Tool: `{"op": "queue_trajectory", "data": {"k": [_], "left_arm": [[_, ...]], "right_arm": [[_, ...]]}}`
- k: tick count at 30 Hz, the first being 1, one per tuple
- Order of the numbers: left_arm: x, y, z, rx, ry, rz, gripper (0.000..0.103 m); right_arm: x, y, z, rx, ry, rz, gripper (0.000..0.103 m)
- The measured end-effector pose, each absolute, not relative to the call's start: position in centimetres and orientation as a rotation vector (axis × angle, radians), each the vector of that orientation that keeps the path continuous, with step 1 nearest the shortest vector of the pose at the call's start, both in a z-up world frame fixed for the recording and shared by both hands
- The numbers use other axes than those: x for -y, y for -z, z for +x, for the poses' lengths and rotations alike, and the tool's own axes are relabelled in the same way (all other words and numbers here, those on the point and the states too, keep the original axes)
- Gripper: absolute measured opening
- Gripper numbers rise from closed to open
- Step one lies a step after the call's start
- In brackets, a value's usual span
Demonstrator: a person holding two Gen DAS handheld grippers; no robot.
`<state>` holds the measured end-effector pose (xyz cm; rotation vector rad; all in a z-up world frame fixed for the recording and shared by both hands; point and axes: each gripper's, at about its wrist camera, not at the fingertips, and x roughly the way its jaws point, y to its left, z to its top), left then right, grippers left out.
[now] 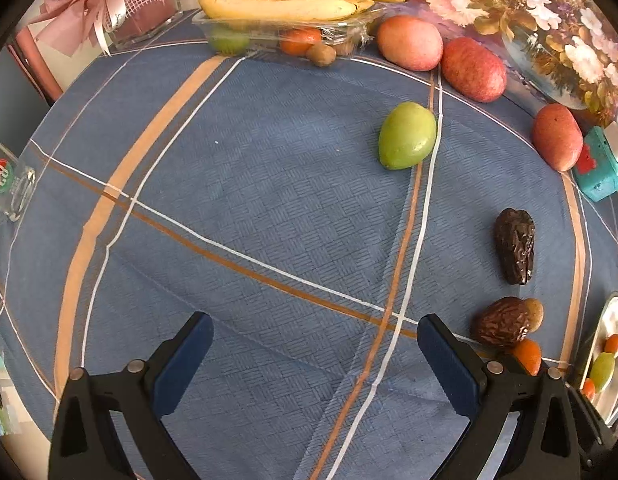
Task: Organize fruits
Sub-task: 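Grasp a tangerine with the right tool while the left tool grasps a small brown fruit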
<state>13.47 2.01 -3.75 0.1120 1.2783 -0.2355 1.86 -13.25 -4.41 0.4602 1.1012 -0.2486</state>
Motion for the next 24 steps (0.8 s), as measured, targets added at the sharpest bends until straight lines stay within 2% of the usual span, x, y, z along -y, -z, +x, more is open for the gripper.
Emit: {"op": "queue_trajectory", "data": {"k": [3, 12, 16, 18, 24], "left_arm": [[-1.6, 3.4, 12.9, -1.271, 0.238, 0.100, 0.103], [-0.3, 1.5, 11.1, -1.247, 0.335, 0.014, 0.101], [1.3, 1.4, 10.2, -1.275, 0.434, -0.019, 0.086], [2.5, 1.7, 9.2, -1.297, 0.474, -0.009, 0.084], [5.3, 2.0, 7.3, -1.331, 0.541, 0.038, 0.066]], "right_arm": [[13.2, 4.3, 1.9, -1.096, 0.242, 0.468, 0.036], [14.0, 2.7, 0.2, -1.061, 0.239, 0.505, 0.036], [14.9, 1.1, -1.6, -1.031, 0.283, 0.507, 0.036], [15.5, 0.5, -2.7, -1.014, 0.310, 0.512, 0.036], [17.8, -0.6, -5.8, -0.973, 0.368, 0.562, 0.036]]}}
